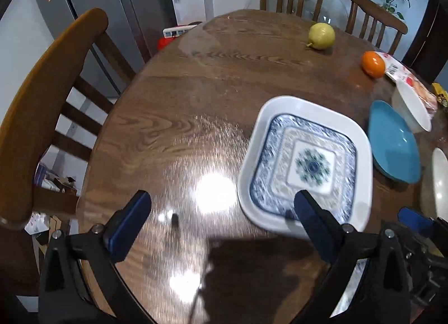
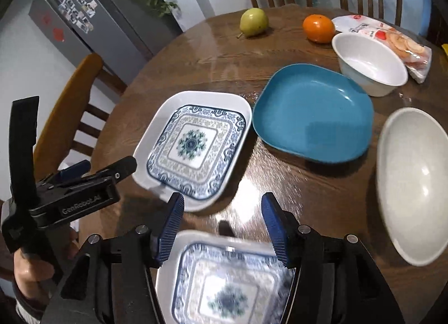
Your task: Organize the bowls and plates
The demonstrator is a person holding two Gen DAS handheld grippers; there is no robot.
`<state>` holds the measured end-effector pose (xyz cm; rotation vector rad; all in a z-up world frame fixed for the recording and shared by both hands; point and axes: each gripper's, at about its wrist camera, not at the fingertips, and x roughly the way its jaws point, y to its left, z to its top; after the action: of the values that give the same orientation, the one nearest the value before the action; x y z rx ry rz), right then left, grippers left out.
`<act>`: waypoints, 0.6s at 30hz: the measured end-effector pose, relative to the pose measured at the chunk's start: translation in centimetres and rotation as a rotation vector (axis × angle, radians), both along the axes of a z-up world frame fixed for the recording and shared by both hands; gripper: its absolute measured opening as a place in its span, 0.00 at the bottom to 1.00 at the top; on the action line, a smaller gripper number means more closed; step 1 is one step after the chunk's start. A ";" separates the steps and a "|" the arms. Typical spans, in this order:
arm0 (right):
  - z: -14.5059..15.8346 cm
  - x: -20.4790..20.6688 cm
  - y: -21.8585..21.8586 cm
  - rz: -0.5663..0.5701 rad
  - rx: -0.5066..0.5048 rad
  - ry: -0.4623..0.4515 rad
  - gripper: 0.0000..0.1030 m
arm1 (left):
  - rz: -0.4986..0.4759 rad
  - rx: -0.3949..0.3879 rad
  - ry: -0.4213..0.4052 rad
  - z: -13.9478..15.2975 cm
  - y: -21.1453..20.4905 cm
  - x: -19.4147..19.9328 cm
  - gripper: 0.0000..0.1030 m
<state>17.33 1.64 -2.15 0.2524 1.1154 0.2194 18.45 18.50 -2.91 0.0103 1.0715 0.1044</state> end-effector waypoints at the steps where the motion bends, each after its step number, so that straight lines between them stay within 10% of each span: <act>1: -0.3 0.4 0.2 -0.001 -0.008 0.002 0.58 | 0.003 0.005 0.003 -0.3 0.0 0.4 0.96; 10: -2.3 3.0 0.2 -0.046 -0.065 0.027 0.55 | 0.002 0.014 0.049 -2.5 0.4 2.0 0.65; 14: -3.4 3.9 0.4 -0.057 -0.104 0.026 0.42 | -0.004 -0.006 0.048 -2.7 0.5 2.3 0.59; 18: -3.3 4.4 0.6 -0.039 -0.111 0.029 0.13 | -0.041 -0.066 0.055 -2.5 0.2 2.2 0.29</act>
<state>21.76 2.26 -5.46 0.1789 1.1464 0.1187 20.70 18.69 -5.41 -0.0243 1.1286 0.0321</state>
